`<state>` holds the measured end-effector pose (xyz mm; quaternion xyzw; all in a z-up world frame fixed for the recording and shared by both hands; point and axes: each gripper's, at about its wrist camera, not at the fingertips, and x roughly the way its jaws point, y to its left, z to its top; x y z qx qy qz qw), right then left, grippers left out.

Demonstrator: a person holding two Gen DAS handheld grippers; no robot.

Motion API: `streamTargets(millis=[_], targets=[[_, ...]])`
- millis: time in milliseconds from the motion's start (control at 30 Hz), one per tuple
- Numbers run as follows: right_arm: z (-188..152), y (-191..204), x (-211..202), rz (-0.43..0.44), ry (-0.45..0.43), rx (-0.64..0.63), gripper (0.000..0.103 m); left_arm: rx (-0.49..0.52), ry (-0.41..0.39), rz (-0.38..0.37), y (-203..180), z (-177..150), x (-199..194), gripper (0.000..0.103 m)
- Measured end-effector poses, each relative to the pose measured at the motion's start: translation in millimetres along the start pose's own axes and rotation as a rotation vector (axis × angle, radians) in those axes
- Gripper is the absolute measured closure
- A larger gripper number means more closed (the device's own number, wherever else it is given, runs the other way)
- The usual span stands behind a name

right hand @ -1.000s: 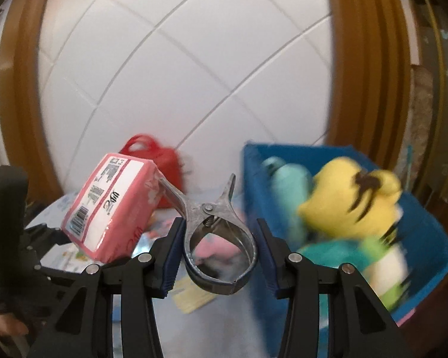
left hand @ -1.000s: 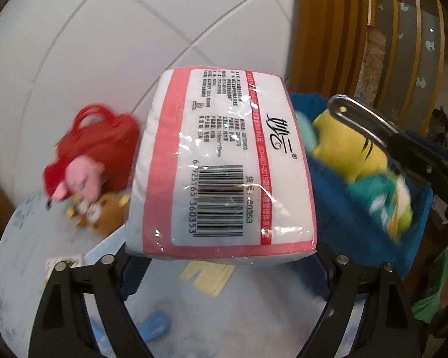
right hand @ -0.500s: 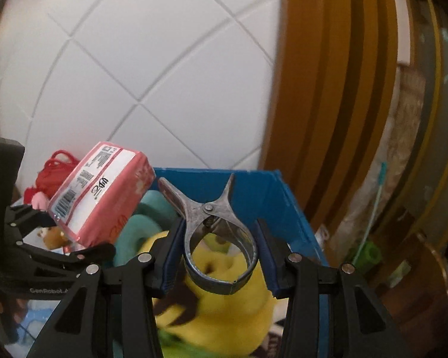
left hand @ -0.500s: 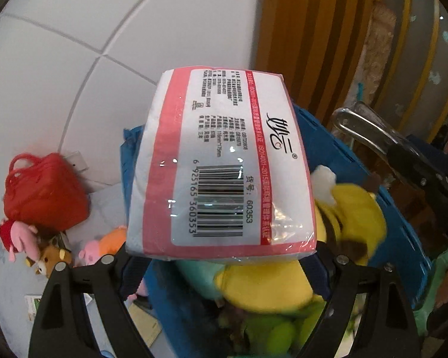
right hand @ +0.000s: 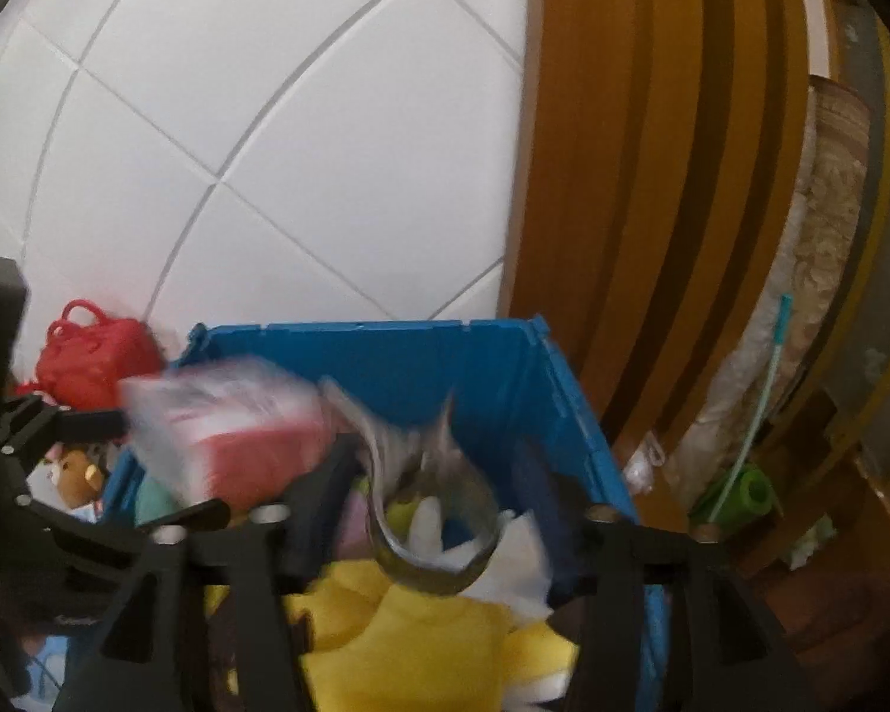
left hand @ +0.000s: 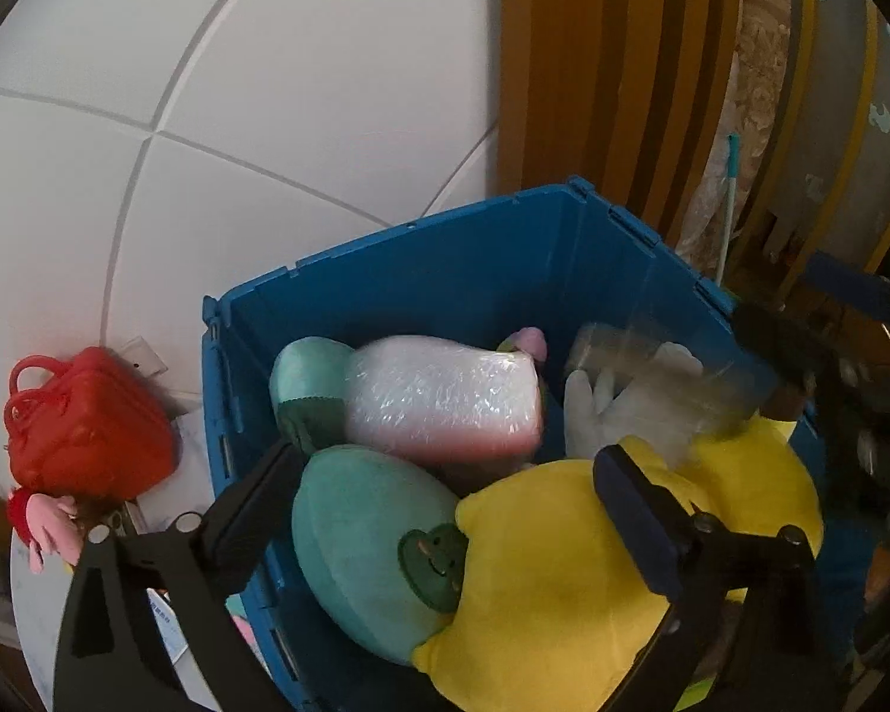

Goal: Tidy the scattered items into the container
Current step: 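Lower both items into the crate and open both tools, then withdraw both tools from the crate back over the table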

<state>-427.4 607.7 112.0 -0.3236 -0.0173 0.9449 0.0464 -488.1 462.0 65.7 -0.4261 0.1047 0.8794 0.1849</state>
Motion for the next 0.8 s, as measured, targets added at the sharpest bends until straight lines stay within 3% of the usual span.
streamTargets(millis=[433,633,800], targets=[[-22,18,-37,-0.033,0.005,-0.036,0.000,-0.023,-0.005,-0.006,16,-43,-32,0.002],[-39,44,-59,-0.034,0.004,-0.029,0.000,-0.043,-0.008,-0.012,42,-82,-57,0.002],[-60,68,-85,0.016,-0.002,0.018,0.000,-0.058,-0.043,-0.006,69,-126,-88,0.002]])
